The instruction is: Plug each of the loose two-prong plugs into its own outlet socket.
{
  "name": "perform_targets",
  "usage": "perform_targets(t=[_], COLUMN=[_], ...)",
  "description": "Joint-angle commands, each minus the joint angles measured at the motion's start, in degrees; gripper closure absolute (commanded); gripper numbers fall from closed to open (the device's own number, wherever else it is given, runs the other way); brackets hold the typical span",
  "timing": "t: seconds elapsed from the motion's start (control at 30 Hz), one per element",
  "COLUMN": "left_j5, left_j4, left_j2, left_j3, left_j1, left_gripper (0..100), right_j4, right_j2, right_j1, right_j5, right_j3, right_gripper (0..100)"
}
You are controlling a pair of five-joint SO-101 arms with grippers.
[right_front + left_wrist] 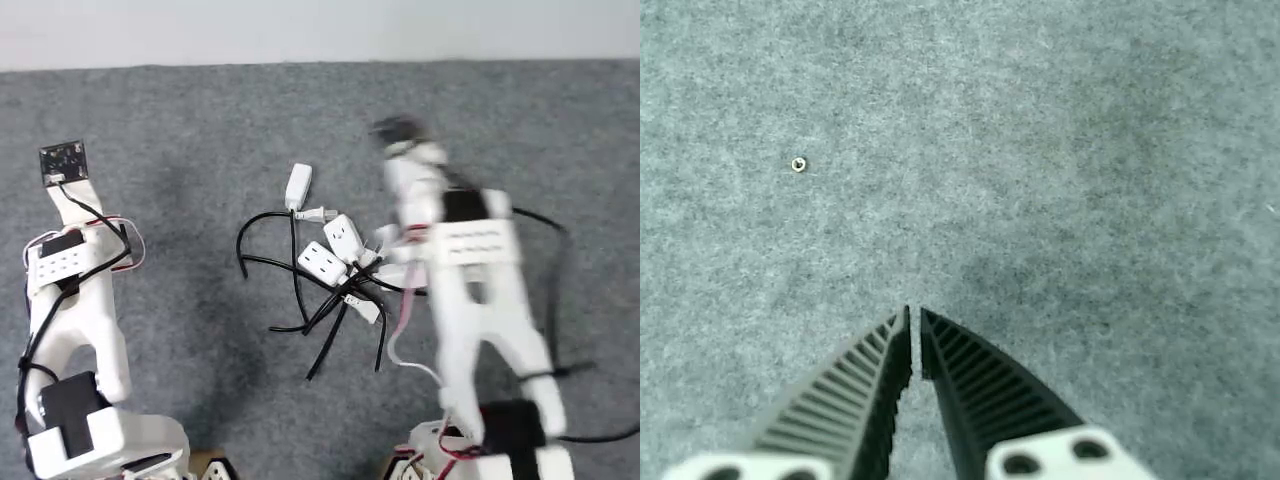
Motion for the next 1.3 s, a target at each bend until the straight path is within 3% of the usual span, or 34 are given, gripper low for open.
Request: perform_targets(t=[0.0,0.33,0.47,0.6,0.7,0.87,1.1,1.27], left_j5=[0.44,0.44,0.26,1.32,9.49,29.71,51.08,54.86], left_j4=[-1.67,-1.23,2.2,4.75,6.95,4.48,0.18,0.44], left_j2=[-0.26,-0.26,-0.35,-0.79,-0.79,-0.26,0.09,8.09], left_j3=[-1.54,-1.27,-0.4,-0.48,-0.66,-0.75,-1.71,-5.85], left_j1=[-0.26,2.81,11.43,20.31,29.71,43.34,47.91,49.41], left_gripper=[98,96,87,86,86,86,86,86], right_j4=[-4.62,-14.37,-14.99,-13.58,-10.51,-9.27,-13.49,-13.67], right_j2=[3.82,13.85,15.16,14.37,12.18,7.78,6.64,6.73], right_j1=[-7.87,-15.43,-14.37,-11.03,-6.46,3.12,6.55,6.55], right_j5=[5.01,5.8,5.8,5.36,3.08,-5.45,-5.54,-4.75], right_j3=[-0.35,-0.35,-0.35,-0.18,-0.18,1.93,8.0,8.09], right_gripper=[80.6,80.3,80.4,80.5,80.5,80.5,80.5,80.5])
